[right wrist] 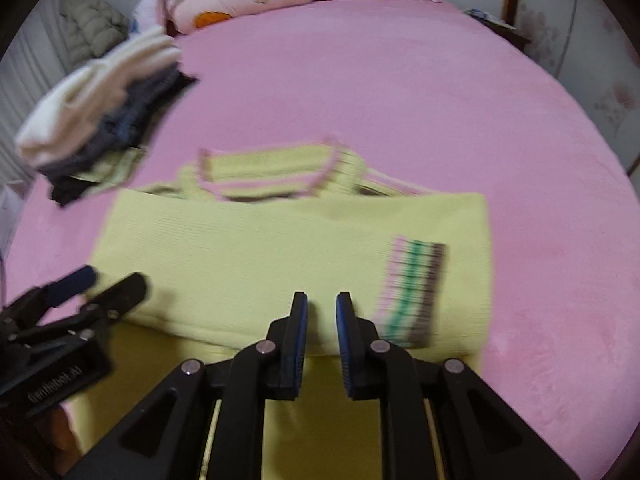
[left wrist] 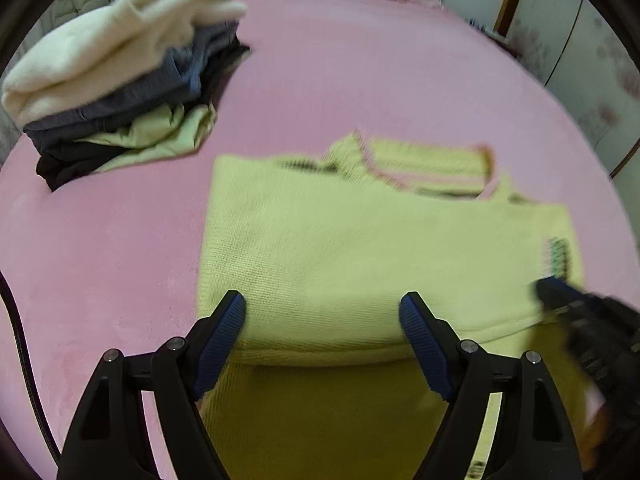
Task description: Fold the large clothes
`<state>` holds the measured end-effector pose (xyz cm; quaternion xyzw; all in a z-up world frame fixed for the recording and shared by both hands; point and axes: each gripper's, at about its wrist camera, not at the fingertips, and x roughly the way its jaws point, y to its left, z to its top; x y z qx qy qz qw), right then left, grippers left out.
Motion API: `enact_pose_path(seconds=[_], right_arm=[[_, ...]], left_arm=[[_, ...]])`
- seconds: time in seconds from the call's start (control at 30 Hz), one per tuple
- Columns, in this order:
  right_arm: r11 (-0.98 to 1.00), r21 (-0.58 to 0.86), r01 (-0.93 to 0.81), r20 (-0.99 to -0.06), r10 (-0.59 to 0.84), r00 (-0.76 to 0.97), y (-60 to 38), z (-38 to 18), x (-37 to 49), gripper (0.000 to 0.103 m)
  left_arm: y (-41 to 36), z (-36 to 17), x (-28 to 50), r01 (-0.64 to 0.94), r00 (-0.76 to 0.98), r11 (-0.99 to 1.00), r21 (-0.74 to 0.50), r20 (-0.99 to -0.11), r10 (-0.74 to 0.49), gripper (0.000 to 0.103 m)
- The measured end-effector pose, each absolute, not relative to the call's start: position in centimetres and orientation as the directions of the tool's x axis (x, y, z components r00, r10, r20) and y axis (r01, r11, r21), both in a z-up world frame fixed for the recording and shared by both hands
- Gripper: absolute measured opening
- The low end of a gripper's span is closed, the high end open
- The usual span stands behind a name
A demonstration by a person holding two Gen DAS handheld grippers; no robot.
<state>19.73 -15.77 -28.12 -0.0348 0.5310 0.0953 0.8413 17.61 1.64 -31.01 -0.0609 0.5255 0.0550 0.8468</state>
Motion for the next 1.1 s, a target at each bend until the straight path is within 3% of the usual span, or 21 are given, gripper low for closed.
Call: enact_pose_path(seconds=[0.07,0.17,0.47,0.63,0.87,1.1], right_arm=[[0.978,0.095,-0.183,-0.896,0.165,0.412,-17.8,-28.2,19.6,0.011],[0.981,0.111,-0.156,-0.897,0.167,0.41,-19.9,-27.0,19.2,0.014],[0.973,0.167,-0.16,-0.889,0.219,0.402,-23.7,-22.3,15.9,0.015],[0.96,0.204,-0.194,-0.876,0.267,0.402,-24.8,-18.8,13.5,0.03],[0.951,0.191,-0.245,-0.837,0.288,0.466,-25.9,-12.8,10.3,0.038],[0.953,0.174,-0.25,-0.767,0.29,0.572,-25.7,-9.7,6.9,0.042]], left_arm=[[1.4,-31.3,17.7,-0.135,0.446,0.991,-0.024,-0.894,0.039,0.08],[0.9,-30.6,17.5,-0.1,0.449,0.995,0.006,-0.892,0.051,0.08],[2.1,-24.2,12.8,-0.171,0.459,0.981,-0.091,-0.889,-0.003,0.08],[2.9,-19.1,9.1,-0.207,0.484,0.972,-0.108,-0.875,0.006,0.084],[3.1,-13.6,4.9,-0.188,0.554,0.976,-0.107,-0.832,0.015,0.086],[2.4,-12.7,1.8,-0.087,0.559,0.992,-0.095,-0.829,-0.031,0.086]])
